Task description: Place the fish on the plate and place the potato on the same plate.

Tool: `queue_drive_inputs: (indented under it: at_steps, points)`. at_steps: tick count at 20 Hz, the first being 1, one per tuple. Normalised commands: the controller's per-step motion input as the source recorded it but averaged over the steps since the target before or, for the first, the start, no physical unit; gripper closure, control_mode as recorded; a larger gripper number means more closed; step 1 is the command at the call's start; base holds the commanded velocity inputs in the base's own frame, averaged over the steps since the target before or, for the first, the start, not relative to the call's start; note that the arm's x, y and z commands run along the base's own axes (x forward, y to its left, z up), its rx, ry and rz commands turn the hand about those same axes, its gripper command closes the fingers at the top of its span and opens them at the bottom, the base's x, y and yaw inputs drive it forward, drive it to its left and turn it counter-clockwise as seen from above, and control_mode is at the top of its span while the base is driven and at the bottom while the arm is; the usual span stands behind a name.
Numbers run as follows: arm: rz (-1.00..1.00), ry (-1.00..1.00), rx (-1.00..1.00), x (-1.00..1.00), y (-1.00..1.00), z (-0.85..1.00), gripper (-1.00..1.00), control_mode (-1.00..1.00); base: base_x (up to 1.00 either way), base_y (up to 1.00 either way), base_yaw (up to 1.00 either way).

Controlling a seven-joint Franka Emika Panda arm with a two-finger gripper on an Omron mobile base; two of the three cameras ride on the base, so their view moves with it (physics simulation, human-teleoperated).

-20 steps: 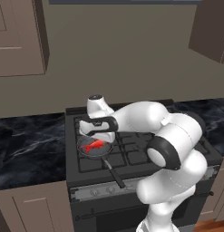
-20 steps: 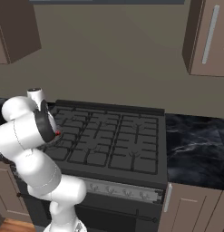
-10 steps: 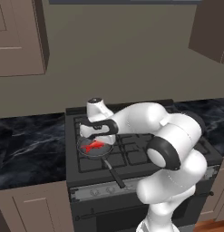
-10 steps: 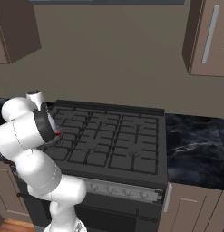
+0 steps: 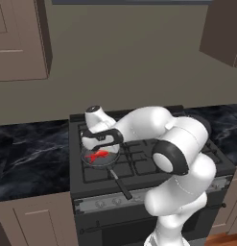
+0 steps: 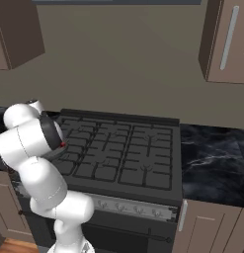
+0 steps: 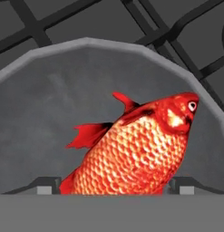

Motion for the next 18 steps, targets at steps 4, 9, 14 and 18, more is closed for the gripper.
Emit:
queue_drive_inputs:
  at_steps: [4,9,14,18]
  points:
    - [0.0,-0.05,-0.09,0.0,0.0,-0.35,-1.0,-1.0,0.0,0.0,0.0]
    - [0.0,-0.08,-0.01,0.0,0.0,-0.29,-1.0,-1.0,0.0,0.0,0.0]
    - [0.0,-0.05,0.0,0.01,0.0,-0.15,-1.0,-1.0,0.0,0.0,0.0]
    - [0.0,-0.1,0.0,0.0,-0.01,-0.14,1.0,-1.0,0.0,0.0,0.0]
